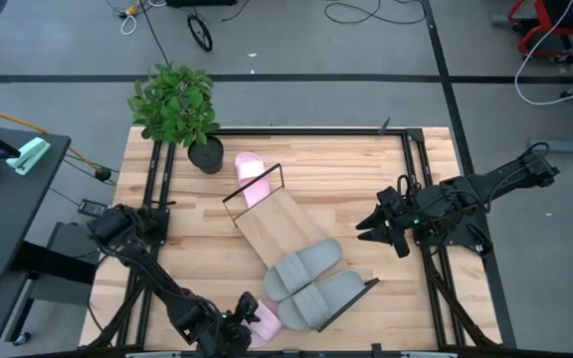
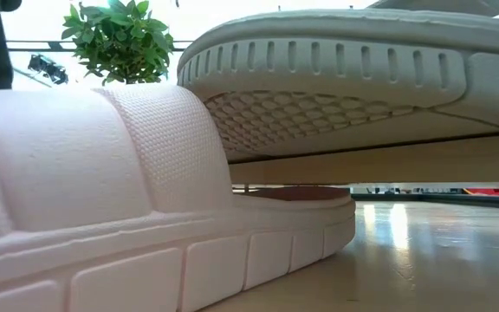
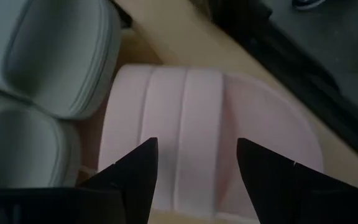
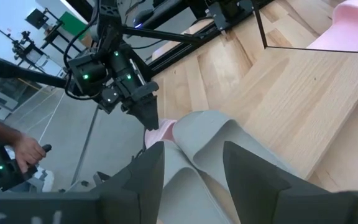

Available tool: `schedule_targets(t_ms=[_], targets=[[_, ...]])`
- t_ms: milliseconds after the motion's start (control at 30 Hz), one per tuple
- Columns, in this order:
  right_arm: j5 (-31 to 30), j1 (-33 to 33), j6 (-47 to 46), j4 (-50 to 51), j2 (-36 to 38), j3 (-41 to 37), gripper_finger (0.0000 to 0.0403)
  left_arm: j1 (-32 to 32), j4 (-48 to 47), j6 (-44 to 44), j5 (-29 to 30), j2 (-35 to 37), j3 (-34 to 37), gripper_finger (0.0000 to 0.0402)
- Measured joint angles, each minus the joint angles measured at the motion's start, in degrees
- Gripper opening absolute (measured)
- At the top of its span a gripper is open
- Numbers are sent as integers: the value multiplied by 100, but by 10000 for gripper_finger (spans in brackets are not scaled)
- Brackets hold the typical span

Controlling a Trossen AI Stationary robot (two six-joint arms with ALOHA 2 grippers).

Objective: Pick and place slides into the shelf
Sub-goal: Put the bottom pink slide on the shelf

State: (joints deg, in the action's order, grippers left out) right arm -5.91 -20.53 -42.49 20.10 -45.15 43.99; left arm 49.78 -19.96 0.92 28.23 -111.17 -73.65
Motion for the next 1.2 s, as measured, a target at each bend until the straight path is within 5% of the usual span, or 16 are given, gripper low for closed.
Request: schedule_targets(t_ms=[500,1200], targets=[[-2,-2,-147,0,0,0,169,-2,10,-15,677,-430,-8,206],[-2,0,-282,2,0,0,169,111,-77,-185,861,-475,-2,8]])
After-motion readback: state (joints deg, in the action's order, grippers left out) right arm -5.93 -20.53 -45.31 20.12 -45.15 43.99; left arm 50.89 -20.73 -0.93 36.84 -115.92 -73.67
